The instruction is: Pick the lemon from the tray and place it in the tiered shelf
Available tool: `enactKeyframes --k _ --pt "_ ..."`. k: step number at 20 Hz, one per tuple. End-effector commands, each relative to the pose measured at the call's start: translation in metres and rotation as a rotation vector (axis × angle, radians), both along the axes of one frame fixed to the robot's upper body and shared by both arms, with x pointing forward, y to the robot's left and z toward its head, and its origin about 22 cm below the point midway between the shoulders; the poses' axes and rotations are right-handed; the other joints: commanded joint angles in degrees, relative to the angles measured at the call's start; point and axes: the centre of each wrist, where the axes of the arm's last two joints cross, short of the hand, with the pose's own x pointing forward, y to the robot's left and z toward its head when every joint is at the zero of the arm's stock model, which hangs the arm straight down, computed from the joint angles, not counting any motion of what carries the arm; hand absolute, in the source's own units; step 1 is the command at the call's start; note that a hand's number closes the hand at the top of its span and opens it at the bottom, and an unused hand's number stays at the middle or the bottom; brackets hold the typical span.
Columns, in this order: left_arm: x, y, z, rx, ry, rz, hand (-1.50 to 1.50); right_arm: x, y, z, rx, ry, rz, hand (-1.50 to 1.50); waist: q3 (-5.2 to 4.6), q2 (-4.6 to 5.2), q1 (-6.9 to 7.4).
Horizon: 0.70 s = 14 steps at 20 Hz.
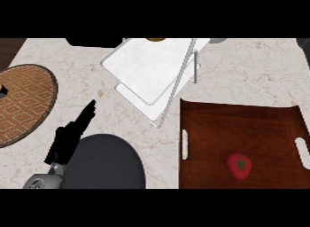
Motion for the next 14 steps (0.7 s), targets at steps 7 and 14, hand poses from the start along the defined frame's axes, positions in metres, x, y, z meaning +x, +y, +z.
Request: enactKeyframes --k 7,14 --pt "0.005 0.0 0.003 0.0 -0.023 -0.011 0.0 -0.034 -0.107 -0.013 -0.075 -0.061 0.036 -1.5 0.13 0.63 0.82" --pt "0.009 -0.011 0.007 0.006 -0.005 -0.02 0.0 -0.039 -0.116 -0.023 -0.157 -0.035 0.071 -1.5 0.12 0.36 1.27"
